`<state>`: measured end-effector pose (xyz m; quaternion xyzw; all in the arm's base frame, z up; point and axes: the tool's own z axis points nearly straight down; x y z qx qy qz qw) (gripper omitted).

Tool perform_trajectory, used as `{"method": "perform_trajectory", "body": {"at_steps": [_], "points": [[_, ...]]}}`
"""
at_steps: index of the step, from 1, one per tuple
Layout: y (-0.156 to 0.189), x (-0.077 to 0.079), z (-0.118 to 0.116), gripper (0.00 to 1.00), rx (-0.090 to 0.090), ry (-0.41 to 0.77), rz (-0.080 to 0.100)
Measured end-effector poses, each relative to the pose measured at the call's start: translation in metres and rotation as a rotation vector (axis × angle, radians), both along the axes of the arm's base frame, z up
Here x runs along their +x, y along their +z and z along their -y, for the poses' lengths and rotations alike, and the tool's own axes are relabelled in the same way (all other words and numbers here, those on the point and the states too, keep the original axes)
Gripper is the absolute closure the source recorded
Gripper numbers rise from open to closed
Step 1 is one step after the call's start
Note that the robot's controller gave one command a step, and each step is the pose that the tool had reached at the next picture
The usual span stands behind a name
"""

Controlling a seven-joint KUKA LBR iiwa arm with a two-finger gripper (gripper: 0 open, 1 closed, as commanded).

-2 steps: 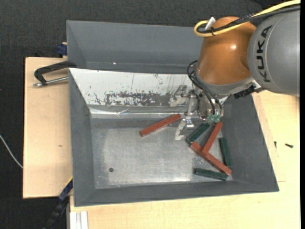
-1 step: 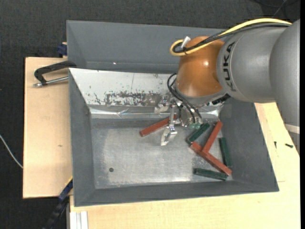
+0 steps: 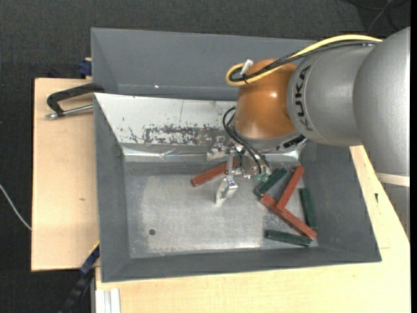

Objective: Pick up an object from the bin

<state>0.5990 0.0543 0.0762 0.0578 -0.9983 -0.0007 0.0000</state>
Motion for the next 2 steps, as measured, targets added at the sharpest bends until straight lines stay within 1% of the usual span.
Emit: {"method": "perform_trajectory", "body": {"at_steps": [1,2], "points": [[0.039,0.003,-0.022,0.0,0.003,-0.08,0.011],[0.006,0.001,-0.004,0.0,0.0,-0.011,0.001]]}}
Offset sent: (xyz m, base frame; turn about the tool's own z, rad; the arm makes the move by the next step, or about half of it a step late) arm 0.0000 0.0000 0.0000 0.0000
